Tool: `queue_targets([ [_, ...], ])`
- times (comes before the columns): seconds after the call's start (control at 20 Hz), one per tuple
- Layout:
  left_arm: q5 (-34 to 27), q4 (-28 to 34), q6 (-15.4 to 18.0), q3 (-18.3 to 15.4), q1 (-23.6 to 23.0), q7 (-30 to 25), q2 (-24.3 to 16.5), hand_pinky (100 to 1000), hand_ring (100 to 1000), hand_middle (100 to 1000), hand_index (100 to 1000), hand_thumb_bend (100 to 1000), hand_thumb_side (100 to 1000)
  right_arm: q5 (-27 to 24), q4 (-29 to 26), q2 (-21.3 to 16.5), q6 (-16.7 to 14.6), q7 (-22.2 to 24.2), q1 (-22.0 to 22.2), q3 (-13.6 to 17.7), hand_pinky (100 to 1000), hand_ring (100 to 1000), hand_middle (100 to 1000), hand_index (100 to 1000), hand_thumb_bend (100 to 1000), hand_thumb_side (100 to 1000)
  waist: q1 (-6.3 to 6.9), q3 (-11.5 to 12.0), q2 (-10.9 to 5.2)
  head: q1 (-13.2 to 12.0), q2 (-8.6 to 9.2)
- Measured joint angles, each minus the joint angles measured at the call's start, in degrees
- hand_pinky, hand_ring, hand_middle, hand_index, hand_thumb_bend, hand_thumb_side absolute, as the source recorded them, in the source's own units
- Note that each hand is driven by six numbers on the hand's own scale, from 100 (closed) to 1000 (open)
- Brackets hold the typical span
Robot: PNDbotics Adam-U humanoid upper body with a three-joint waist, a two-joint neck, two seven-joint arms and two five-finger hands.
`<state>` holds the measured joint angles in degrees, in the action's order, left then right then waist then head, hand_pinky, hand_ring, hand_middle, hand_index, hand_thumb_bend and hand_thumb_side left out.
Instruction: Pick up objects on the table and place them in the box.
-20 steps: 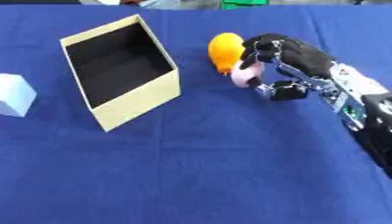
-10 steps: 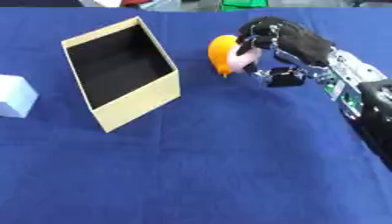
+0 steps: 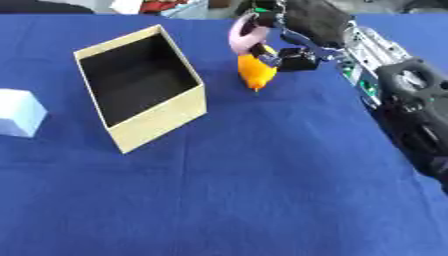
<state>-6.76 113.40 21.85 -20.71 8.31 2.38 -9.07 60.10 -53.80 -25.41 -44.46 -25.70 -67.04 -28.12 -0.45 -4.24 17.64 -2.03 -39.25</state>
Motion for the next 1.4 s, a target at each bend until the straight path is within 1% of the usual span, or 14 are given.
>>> queue_targets([
  [0.3, -0.40, 0.00, 0.03, 0.13, -0.07, -0.05, 0.00, 736, 656, 711, 805, 401, 1000, 4.26, 3.87, 6.07, 1.35, -1.35, -1.72, 1.70, 849, 788, 745, 678, 100, 100, 0.39, 1.14, 0.00, 1.16, 0.00],
  [0.65, -0.75, 0.00, 0.00, 0.37, -0.08, -0.36, 0.15, 736, 656, 711, 805, 402, 1000, 8.40, 6.33, 11.92, 2.71, -2.71, -2.58, 3.59, 852, 796, 734, 683, 100, 100, 0.67, 2.33, 0.03, 3.28, 0.01],
  [0.8, -0.82, 0.00, 0.01, 0.39, -0.08, -0.57, 0.55, 736, 656, 711, 805, 401, 1000, 9.72, 7.35, 13.81, 3.24, -3.24, -2.58, 4.35, 853, 799, 733, 686, 100, 100, 0.68, 2.74, 0.19, 4.77, 0.04],
  [0.95, -0.86, 0.00, -0.07, 0.41, -0.08, -0.71, 0.56, 736, 656, 711, 805, 402, 1000, 10.68, 8.06, 15.23, 3.74, -3.74, -2.58, 4.99, 854, 800, 732, 686, 100, 100, 0.70, 2.98, 0.37, 5.64, 0.28],
  [1.4, -1.05, 0.00, -0.07, 0.70, -0.05, -1.14, 1.05, 736, 655, 711, 805, 404, 1000, 13.92, 9.77, 19.02, 4.26, -4.27, -3.51, 6.23, 856, 806, 749, 704, 100, 100, 0.83, 3.51, 0.74, 6.43, 1.08],
])
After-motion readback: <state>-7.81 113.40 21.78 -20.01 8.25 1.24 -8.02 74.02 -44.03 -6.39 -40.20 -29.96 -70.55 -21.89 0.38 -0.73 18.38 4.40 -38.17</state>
